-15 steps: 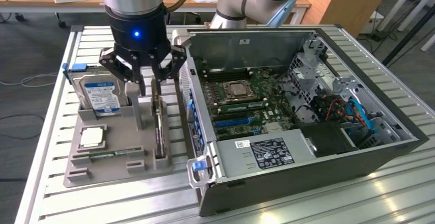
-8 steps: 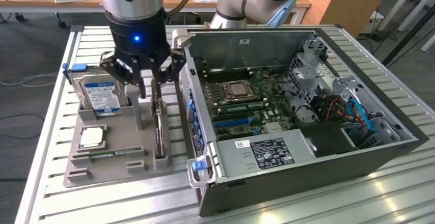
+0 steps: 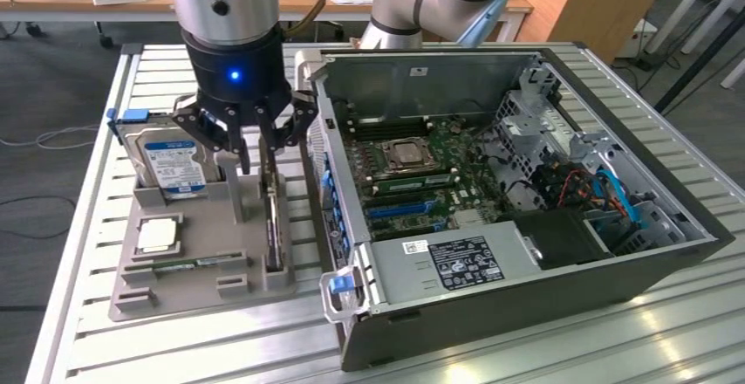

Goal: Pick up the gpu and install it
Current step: 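Pick up the gpu and move the gpu toward the slot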

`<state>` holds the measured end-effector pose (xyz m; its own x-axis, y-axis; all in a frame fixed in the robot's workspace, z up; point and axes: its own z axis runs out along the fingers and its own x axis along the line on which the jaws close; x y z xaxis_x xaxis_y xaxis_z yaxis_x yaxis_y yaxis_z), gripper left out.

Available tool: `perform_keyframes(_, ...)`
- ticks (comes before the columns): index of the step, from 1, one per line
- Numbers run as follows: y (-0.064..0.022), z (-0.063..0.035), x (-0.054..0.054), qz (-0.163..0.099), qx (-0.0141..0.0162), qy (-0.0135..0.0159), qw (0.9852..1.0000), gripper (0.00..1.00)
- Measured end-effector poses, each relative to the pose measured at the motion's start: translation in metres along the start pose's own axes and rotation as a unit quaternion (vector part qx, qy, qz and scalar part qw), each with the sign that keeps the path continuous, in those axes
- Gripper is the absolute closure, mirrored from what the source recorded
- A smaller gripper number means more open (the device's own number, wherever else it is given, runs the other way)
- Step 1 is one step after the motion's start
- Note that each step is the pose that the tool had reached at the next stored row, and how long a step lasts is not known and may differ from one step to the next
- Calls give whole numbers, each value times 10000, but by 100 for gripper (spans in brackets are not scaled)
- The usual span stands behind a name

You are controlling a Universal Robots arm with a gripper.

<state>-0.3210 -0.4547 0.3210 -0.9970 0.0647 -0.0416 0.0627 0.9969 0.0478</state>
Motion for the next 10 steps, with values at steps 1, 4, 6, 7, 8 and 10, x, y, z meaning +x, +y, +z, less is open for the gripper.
perform_keyframes(1,0,1,0,0,1,1,10000,64)
perform_keyframes(4,0,2,0,0,1,1,10000,64)
perform_keyframes(6,-9,4,1,1,-1,-1,10000,64)
perform_keyframes(7,-38,1,-2,1,-1,0,10000,64)
perform_keyframes(8,-57,0,-3,1,-2,0,10000,64)
perform_keyframes(10,-69,0,-4,0,-2,0,10000,64)
